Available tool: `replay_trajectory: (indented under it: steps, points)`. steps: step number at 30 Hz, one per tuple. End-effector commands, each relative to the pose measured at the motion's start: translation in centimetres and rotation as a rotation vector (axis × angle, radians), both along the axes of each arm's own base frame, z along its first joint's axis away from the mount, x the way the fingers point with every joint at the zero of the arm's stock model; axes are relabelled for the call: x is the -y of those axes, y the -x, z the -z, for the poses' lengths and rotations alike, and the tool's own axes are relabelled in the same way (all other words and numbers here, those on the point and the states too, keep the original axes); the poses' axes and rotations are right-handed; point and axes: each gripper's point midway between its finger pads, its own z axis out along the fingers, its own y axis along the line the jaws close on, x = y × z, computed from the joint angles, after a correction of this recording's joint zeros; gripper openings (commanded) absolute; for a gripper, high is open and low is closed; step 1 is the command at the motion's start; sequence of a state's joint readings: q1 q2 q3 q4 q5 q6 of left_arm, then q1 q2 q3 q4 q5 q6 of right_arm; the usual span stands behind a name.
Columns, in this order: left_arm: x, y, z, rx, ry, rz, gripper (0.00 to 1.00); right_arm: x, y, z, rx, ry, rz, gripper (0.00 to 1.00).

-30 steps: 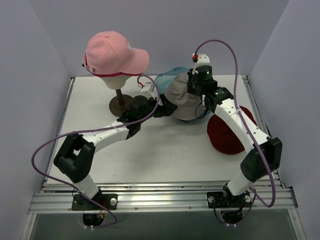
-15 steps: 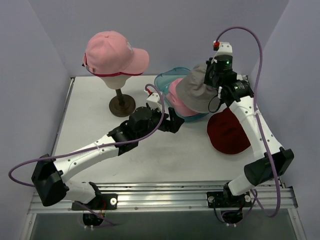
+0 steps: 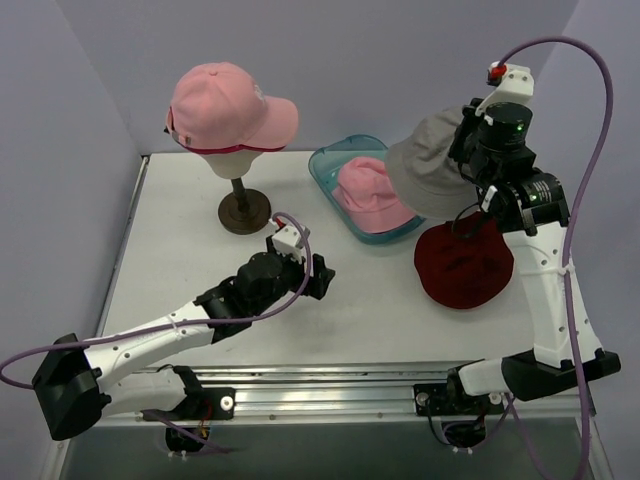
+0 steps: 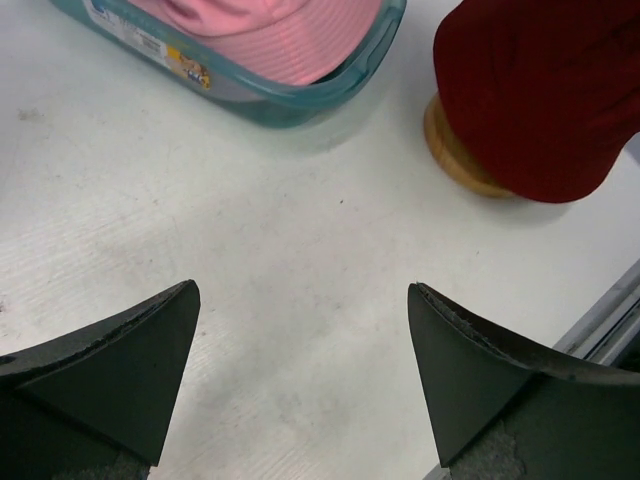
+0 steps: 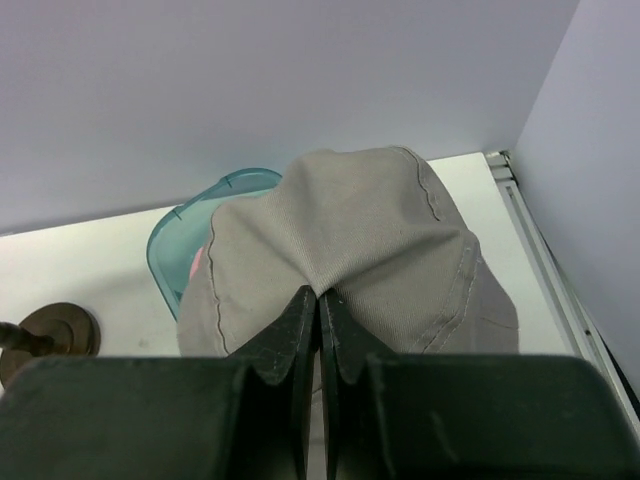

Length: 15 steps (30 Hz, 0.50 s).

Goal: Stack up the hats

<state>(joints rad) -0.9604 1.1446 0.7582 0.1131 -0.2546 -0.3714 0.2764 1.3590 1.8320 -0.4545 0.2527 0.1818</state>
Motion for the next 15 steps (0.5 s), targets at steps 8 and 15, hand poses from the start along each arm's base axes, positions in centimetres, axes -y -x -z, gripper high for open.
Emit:
replay_trajectory:
  steps: [8,15]
  points:
    - [-0.9,0.7,-5.2,0.136,0.146,0.023,0.94,5.6,6.9,-2.8,0.016,0.03,0.215,0.0]
    - [-1.8,0.8,-5.4,0.143,0.156,-0.006,0.94,5.7,8.7,1.1,-0.06,0.016,0.21,0.0]
